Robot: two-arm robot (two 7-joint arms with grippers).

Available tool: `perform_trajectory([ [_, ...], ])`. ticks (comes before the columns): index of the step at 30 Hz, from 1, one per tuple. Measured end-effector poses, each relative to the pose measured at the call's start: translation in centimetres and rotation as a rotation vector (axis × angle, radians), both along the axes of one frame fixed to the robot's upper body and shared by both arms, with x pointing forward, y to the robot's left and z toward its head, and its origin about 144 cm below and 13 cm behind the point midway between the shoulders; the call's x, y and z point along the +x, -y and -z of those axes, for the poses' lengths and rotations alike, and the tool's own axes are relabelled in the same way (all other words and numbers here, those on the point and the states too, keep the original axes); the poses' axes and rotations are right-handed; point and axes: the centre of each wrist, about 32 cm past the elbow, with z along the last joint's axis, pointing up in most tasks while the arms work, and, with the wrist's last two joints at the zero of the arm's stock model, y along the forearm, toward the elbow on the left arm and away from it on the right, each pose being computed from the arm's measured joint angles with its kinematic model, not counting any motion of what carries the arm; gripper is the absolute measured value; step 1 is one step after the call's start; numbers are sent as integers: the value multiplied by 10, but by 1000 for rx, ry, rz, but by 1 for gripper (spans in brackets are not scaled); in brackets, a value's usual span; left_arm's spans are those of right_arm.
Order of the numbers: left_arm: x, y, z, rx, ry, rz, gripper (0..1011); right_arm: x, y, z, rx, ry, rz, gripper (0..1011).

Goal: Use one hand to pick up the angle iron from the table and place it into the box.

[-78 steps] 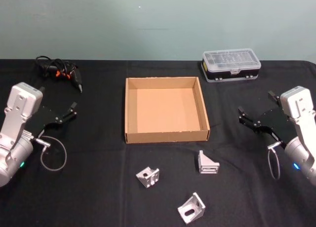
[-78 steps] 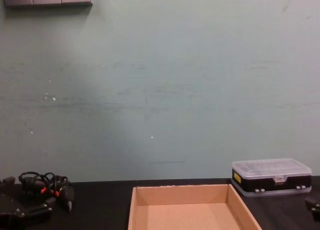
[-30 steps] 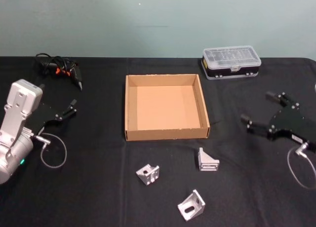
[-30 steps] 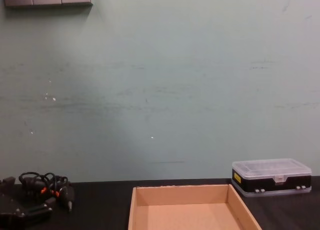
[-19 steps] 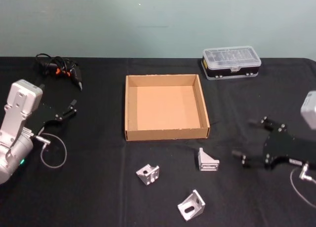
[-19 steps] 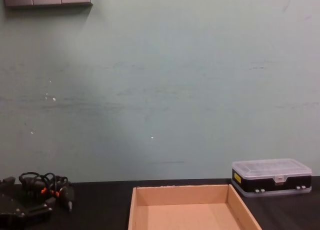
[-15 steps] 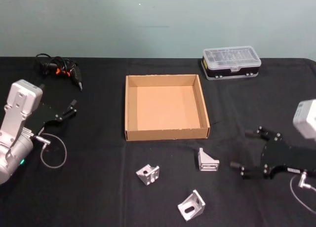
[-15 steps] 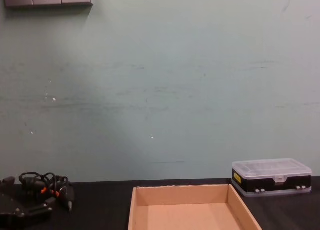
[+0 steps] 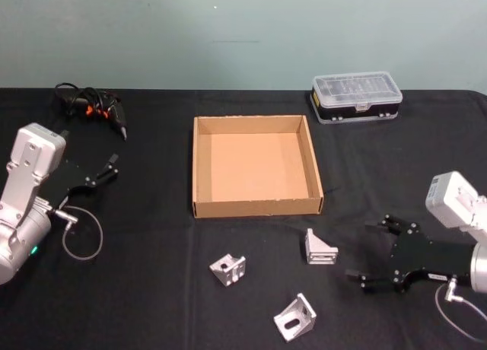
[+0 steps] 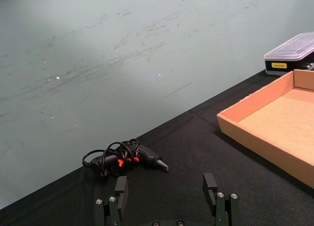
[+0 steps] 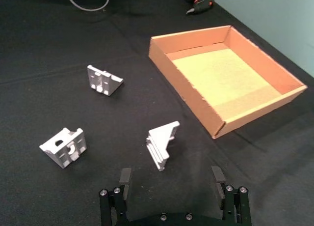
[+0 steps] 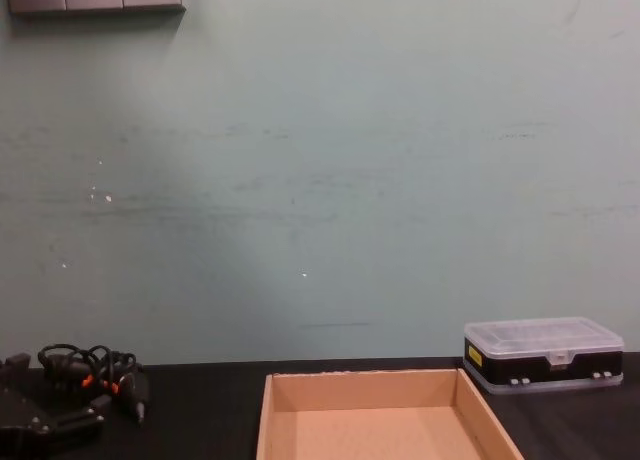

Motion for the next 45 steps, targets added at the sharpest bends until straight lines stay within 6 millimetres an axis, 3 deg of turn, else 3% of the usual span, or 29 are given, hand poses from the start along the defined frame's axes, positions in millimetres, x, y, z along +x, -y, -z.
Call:
perform_trajectory([
  [23, 0, 0, 0, 0, 0, 0, 1000, 19, -23, 21, -7, -36, -30, 1004],
  [41, 0, 0, 0, 0, 0, 0, 1000, 29, -30, 30, 1, -49, -18, 1004],
  [45, 0, 0, 0, 0, 0, 0, 1000, 29, -31, 30, 1, -51, -19, 954],
])
